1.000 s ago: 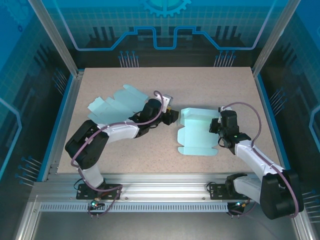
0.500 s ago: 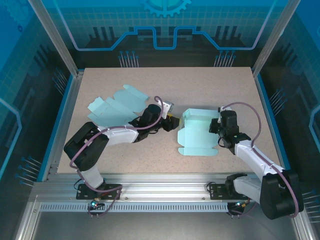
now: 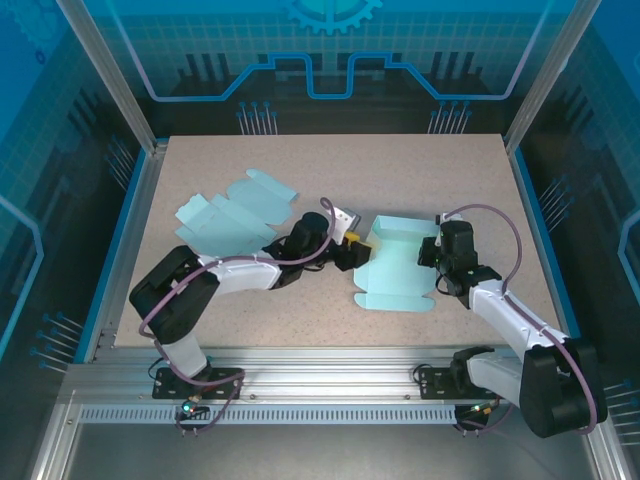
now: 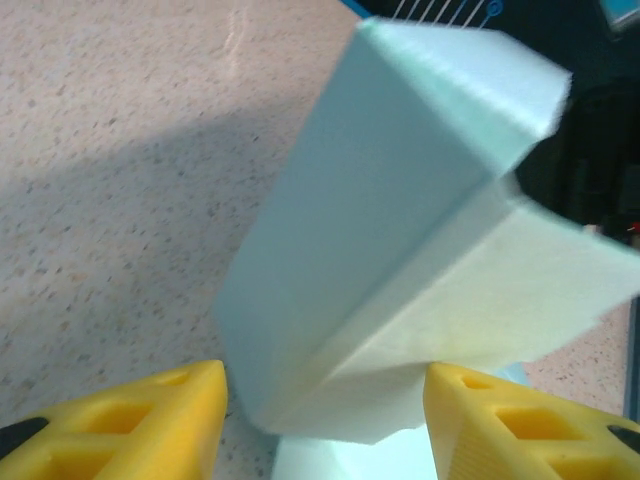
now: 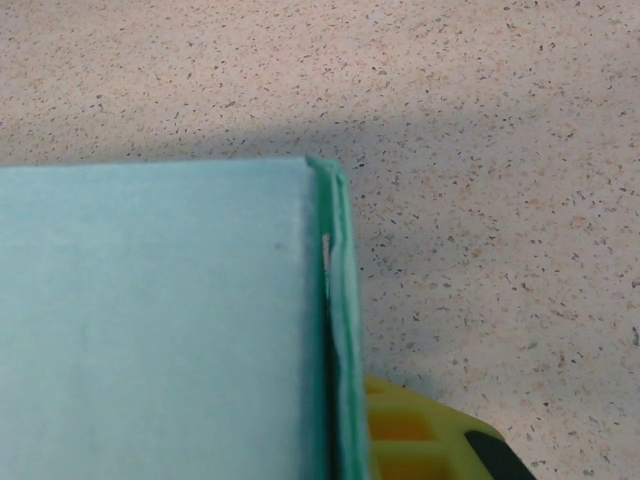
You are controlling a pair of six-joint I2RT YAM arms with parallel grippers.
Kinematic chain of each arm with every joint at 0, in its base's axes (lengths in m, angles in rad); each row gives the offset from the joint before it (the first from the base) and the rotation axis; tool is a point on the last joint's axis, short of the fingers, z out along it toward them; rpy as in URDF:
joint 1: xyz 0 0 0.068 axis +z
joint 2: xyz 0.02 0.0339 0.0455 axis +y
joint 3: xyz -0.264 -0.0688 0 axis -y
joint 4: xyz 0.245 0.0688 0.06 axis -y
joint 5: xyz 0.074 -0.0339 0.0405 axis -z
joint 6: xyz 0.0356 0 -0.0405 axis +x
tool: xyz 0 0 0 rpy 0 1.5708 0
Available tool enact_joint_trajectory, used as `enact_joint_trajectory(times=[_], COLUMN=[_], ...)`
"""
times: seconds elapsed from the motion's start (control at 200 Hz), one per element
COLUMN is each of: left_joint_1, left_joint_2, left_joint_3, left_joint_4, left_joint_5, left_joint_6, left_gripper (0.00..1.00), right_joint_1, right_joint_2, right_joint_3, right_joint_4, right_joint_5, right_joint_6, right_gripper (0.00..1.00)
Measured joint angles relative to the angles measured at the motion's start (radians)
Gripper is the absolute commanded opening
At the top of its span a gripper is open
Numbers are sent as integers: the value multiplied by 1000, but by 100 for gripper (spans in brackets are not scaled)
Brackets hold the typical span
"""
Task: Fold the paper box
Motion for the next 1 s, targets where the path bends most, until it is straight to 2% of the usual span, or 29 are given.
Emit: enact_joint_trajectory(times=[0.22,0.39,0.51,0.685,0.996], left_joint_1=[-7,-16,-46,-86,-131], left_joint_2=[29,64,89,127,193], left_joint_3=[64,92,110,130,170], left_joint_4=[5,18,26,54,138], left_joint_5=[-27,-90,-169,-317,-554], left_joint_6=[61,127,198,295,371], left_gripper=[55,52,48,34,17], right_joint_1=[0,0,0,0,0], right_joint_2=[0,-1,-1,-1,-3], right_joint_3=[0,0,0,0,0], right_joint_4=[1,0,0,0,4], right_joint_5=[0,2,3,11,9], right_joint_6=[3,3,3,3,11], right_gripper=[0,0,0,0,0])
